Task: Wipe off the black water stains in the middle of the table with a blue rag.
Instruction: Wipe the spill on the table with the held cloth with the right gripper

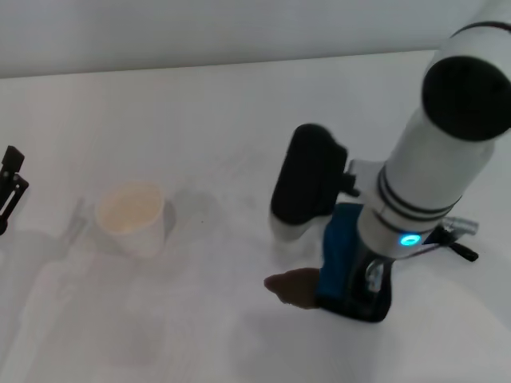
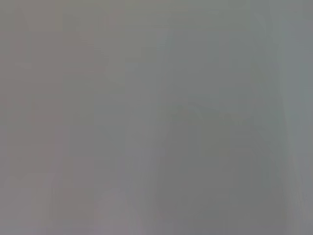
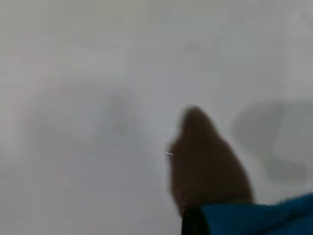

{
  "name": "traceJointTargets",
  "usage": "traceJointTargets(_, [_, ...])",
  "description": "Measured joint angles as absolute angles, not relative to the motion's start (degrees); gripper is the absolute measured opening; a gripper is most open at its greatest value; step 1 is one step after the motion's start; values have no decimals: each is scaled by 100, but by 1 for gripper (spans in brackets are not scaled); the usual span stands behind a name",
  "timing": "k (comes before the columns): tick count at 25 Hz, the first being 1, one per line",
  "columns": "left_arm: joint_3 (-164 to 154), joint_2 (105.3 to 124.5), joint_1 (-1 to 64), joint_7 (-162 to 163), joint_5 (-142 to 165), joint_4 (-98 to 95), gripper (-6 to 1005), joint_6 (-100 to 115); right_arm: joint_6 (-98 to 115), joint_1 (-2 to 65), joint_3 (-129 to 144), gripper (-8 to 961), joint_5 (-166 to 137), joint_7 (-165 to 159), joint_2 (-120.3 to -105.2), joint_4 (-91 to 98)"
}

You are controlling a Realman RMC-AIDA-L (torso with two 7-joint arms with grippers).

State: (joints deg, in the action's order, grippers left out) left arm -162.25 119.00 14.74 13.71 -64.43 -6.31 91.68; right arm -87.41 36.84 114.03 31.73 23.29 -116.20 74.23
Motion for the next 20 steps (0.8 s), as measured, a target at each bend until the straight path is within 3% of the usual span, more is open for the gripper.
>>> traceJointTargets(20, [-16234, 11909, 1476, 1050, -6343, -767, 873, 9167, -8399, 4305, 13064, 41, 3842, 1540, -11618, 7958])
